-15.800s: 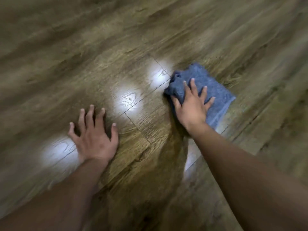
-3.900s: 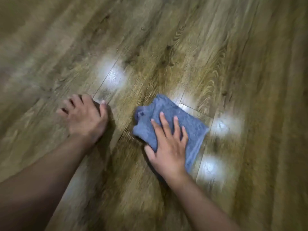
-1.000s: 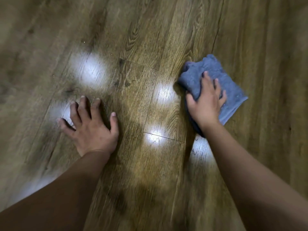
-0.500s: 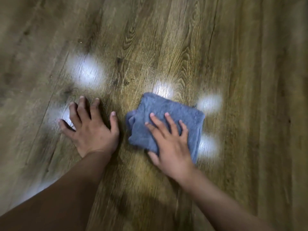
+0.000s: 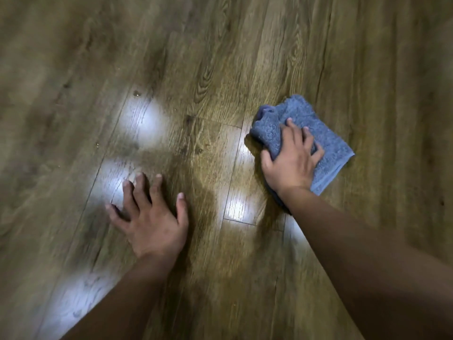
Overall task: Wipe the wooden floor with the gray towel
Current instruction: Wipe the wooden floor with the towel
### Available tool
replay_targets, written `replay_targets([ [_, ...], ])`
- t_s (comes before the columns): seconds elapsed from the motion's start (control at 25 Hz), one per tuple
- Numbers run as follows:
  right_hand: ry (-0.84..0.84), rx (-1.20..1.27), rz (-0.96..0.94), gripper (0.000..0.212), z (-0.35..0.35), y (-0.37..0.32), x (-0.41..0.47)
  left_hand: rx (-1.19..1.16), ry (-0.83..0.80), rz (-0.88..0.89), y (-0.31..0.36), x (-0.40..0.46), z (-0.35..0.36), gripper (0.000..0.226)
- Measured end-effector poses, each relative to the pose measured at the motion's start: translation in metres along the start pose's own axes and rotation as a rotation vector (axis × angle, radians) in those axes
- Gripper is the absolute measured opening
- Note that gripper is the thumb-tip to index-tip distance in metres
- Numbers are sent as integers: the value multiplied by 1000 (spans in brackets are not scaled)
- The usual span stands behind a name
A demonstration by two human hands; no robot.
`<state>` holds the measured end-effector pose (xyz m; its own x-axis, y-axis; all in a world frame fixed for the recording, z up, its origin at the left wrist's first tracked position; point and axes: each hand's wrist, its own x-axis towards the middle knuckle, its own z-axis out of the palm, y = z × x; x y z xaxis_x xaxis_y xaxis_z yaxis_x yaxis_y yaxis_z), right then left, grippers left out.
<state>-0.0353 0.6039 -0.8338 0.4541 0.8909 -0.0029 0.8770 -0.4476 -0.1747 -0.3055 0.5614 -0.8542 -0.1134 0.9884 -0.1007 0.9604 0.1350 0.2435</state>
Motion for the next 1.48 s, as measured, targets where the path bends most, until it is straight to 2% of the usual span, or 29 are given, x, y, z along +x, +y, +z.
replay_targets([
  [0.12, 0, -11, 9, 71, -2, -3, 2, 46, -91, 32, 7, 30, -20, 68],
  [0.2, -3, -7, 7, 72, -2, -4, 0, 52, -203, 91, 22, 77, -32, 85],
  [0.24, -3, -5, 10, 72, -4, -4, 1, 53, -274, 95, 33, 105, -36, 101],
  [0.32, -9, 1, 13, 72, -5, -4, 2, 49, -413, -5, 55, 155, -46, 135],
  [0.4, -24, -4, 15, 72, -5, -4, 2, -27, -518, -162, 65, 186, -56, 157],
  [0.56, -58, 8, 21, 75, -7, -6, 4, -154, -591, -391, 41, 190, -63, 177],
  [0.72, -87, -5, 26, 79, -6, -5, 5, -121, -673, -349, 30, 183, -69, 172],
  [0.88, -81, 30, 32, 79, -10, -5, 2, -88, -687, -341, 34, 182, -71, 163],
  [1.32, -98, 102, 54, 74, -19, -32, -9, -124, -715, -330, 24, 187, -65, 164],
  [1.4, -134, 116, -6, 73, -17, -62, -27, -196, -670, -326, 26, 188, -62, 152],
  [1.48, -152, 63, -169, 74, -10, -98, -58, -158, -485, -266, 12, 189, -63, 115],
])
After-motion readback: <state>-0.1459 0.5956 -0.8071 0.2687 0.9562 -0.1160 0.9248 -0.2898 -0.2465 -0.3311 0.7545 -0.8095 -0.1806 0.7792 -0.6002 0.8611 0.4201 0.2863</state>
